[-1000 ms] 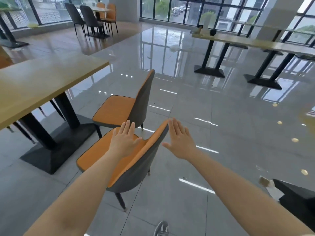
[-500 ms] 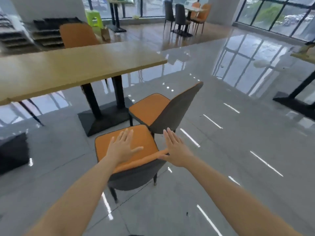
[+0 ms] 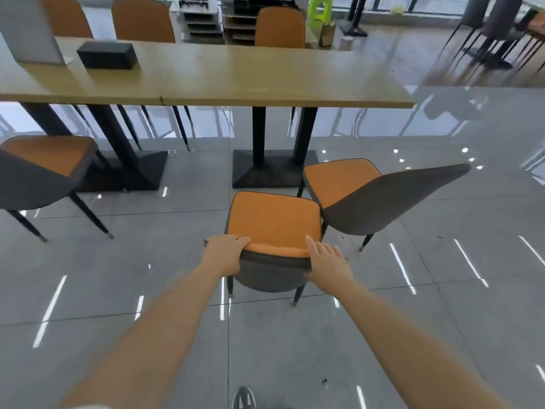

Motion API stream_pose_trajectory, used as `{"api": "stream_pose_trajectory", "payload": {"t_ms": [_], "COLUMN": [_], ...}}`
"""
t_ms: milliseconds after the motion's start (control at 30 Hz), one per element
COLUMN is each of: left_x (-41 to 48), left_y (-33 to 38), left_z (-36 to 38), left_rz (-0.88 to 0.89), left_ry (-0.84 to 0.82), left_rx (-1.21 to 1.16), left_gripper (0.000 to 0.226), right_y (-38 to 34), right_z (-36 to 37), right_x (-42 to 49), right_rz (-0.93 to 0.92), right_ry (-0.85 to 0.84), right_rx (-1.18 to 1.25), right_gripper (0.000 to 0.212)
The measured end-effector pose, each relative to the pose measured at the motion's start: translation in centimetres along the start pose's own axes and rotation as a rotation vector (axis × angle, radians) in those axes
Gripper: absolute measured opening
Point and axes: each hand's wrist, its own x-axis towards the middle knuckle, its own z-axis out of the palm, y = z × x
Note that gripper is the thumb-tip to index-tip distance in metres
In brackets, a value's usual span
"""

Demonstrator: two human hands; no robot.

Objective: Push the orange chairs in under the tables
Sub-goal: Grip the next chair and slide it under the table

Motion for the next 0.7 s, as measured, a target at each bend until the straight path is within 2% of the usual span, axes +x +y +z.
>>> {"api": "stream_pose_trajectory", "payload": {"t_ms": [100, 233, 300, 500, 700], "left_x": [1.0, 1.3, 0.9, -0.7, -0.9], "left_y": [0.0, 0.0, 0.2, 1.8, 2.1], "left_z": [0.4, 1.0, 1.2, 1.9, 2.1], "left_rz": [0.02, 0.039, 0.045, -0.028, -0.066], "left_ry": [0.074, 0.124, 0.133, 0.099, 0.159], "left_rx": [0.046, 0.06, 0.071, 0.083, 0.056], "left_gripper": [0.026, 0.015, 0.006, 0.009, 0.013], "right_y": [0.4, 0.8, 1.0, 2.0, 2.4], "right_z": [0.9, 1.3, 1.6, 1.7, 1.3], "right_x": [1.3, 2.7, 2.9, 2.3, 3.0], "right_rz": [-0.024, -0.063, -0.088, -0.127, -0.15], "right_ry": [0.034, 0.068, 0.079, 0.093, 0.093], "right_rx": [-0.027, -0.083, -0.102, -0.103, -0.11], "right_gripper": [0.07, 0.036, 0.027, 0.027, 0.03]}}
